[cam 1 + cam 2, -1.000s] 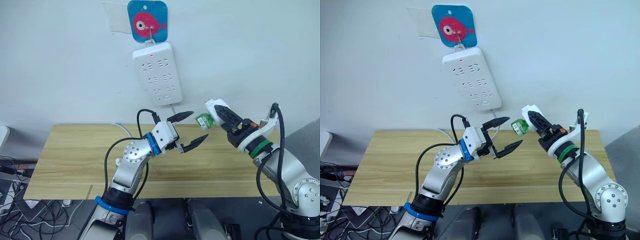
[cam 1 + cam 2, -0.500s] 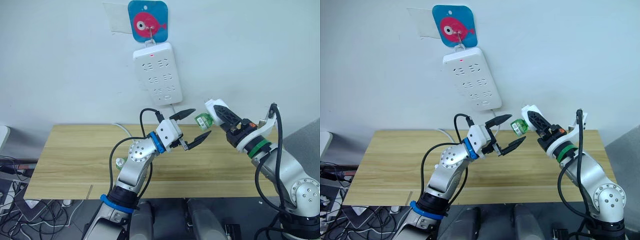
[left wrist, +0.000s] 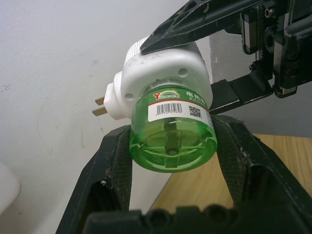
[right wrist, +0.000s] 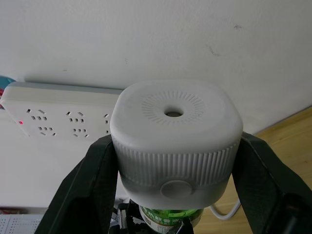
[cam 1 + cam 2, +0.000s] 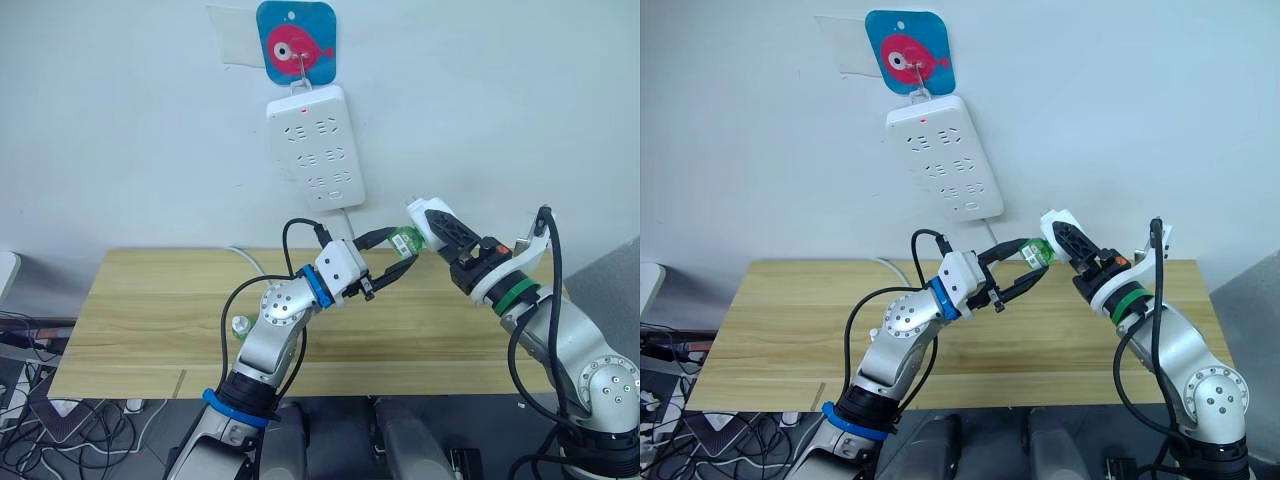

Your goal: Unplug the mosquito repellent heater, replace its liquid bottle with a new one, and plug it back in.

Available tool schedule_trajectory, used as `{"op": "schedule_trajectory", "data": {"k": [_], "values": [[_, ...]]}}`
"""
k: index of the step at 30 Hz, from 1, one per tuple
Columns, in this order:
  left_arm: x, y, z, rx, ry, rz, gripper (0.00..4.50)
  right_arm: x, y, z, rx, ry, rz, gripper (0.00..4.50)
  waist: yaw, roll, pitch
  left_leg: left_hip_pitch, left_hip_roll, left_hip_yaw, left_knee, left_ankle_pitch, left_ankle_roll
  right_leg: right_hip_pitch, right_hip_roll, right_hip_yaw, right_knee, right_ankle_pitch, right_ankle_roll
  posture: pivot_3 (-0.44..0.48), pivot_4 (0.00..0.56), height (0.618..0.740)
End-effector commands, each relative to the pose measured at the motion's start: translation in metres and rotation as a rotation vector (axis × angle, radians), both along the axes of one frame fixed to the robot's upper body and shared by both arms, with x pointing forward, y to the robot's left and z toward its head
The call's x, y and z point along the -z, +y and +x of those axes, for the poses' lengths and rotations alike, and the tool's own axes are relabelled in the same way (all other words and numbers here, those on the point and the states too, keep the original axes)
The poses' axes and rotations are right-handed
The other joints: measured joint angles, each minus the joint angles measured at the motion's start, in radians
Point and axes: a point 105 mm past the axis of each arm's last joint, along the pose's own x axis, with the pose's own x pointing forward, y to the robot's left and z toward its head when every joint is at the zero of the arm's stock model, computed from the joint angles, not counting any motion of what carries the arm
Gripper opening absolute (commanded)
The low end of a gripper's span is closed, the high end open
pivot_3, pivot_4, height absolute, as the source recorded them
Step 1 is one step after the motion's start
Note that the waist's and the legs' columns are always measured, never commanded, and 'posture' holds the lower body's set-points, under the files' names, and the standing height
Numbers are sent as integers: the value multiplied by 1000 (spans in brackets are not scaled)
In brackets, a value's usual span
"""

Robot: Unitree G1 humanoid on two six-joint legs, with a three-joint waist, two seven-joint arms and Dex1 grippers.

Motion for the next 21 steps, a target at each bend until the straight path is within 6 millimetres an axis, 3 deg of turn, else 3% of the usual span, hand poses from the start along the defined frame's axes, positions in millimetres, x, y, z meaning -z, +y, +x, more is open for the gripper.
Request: {"op": "schedule_trajectory", "data": {"k": [1,7,12,21], "values": [[-9,-3,-4,20,-35,-32,2253,-15,5,-7,-22,-64,4,2899,0,0,0,0,0,0,0,0,0,0,0,0,0,0,0,52,254,740],[-8,-3,-1,18,-29,-26,2253,-15,5,-9,-28,-69,-7,2899,0,0,0,0,0,0,0,0,0,0,0,0,0,0,0,47,248,740],[-6,-2,-1,50,-29,-14,2253,-14,4,-14,-60,-72,-17,4465,0,0,0,0,0,0,0,0,0,0,0,0,0,0,0,45,241,740],[-5,12,-3,180,-71,42,2253,-2,-24,-36,-176,-84,-185,4465,3,0,-2,1,-1,0,1,0,1,2,-1,-2,0,1,0,47,222,740]]}}
